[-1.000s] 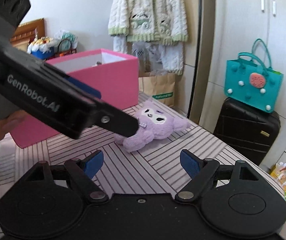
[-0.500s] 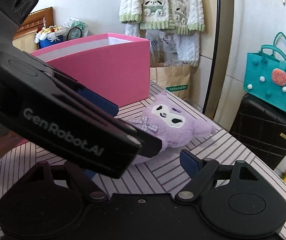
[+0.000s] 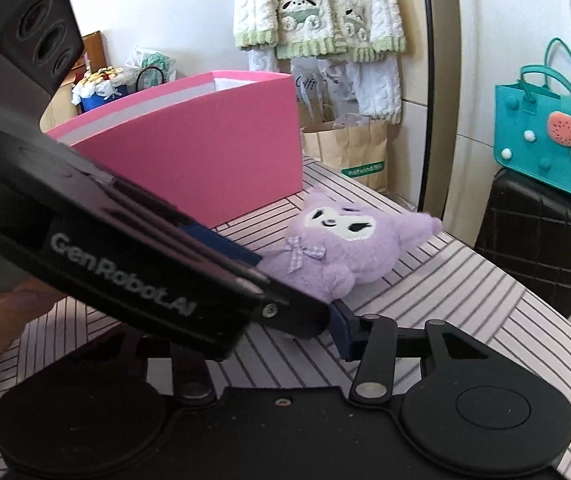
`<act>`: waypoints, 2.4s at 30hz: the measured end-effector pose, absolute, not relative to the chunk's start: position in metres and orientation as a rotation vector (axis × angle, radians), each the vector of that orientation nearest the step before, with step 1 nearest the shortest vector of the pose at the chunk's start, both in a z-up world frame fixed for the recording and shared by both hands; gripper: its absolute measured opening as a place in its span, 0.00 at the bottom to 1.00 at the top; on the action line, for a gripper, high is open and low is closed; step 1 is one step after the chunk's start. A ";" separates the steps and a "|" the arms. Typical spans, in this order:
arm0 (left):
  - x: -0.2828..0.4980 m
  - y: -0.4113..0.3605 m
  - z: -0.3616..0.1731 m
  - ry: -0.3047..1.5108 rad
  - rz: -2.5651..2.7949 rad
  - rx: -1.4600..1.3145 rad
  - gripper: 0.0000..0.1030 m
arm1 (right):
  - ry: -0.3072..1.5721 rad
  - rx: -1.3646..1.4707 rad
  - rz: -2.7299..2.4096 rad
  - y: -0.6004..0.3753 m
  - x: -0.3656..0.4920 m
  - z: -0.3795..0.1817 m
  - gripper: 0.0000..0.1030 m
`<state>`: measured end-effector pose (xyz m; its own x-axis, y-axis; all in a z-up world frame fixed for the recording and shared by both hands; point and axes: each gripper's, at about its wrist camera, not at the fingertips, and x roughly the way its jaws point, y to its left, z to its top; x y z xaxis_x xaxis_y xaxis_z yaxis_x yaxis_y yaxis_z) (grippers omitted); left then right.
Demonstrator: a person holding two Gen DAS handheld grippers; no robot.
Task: Organize soft objects
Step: 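Close the left tool on the purple plush toy, then lift the purple plush with the left tool and carry it over the box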
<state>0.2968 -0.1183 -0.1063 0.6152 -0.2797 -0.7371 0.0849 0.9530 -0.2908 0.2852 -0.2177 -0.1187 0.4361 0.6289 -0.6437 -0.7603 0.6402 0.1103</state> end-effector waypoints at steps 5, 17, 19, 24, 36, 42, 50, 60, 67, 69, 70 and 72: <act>0.287 -0.125 -0.104 0.908 -0.284 -0.267 0.53 | 0.717 -0.200 0.848 -0.229 0.273 -0.113 0.51; 0.273 -0.137 -0.103 0.908 -0.326 -0.284 0.57 | 0.723 -0.204 0.690 -0.256 0.239 -0.110 0.72; 0.278 -0.134 -0.103 0.896 -0.309 -0.303 0.58 | 0.714 -0.178 0.683 -0.254 0.240 -0.108 0.75; 0.295 -0.123 -0.107 0.859 -0.243 -0.340 0.58 | 0.679 -0.180 0.643 -0.240 0.252 -0.110 0.76; 0.301 -0.125 -0.122 0.869 -0.256 -0.395 0.40 | 0.733 -0.083 0.599 -0.237 0.264 -0.120 0.53; 0.291 -0.130 -0.114 0.850 -0.277 -0.358 0.38 | 0.754 -0.043 0.585 -0.237 0.258 -0.116 0.52; 0.261 -0.127 -0.091 0.873 -0.335 -0.326 0.38 | 0.797 -0.012 0.571 -0.237 0.230 -0.094 0.52; 0.204 -0.110 -0.063 0.923 -0.434 -0.290 0.38 | 0.882 0.046 0.557 -0.227 0.175 -0.063 0.52; 0.168 -0.089 -0.045 0.953 -0.515 -0.272 0.38 | 0.925 0.058 0.560 -0.212 0.136 -0.043 0.52; 0.158 -0.082 -0.039 0.963 -0.533 -0.274 0.38 | 0.928 0.042 0.563 -0.204 0.125 -0.036 0.52; 0.153 -0.077 -0.036 0.964 -0.544 -0.272 0.38 | 0.930 0.036 0.565 -0.201 0.120 -0.032 0.52; 0.144 -0.070 -0.031 0.966 -0.560 -0.271 0.38 | 0.930 0.018 0.572 -0.194 0.111 -0.025 0.52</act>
<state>0.1438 -0.0696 -0.0311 0.4420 -0.5616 -0.6994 0.3270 0.8270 -0.4574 0.1108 -0.1939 -0.0250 0.4611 0.4725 -0.7511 -0.4571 0.8520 0.2553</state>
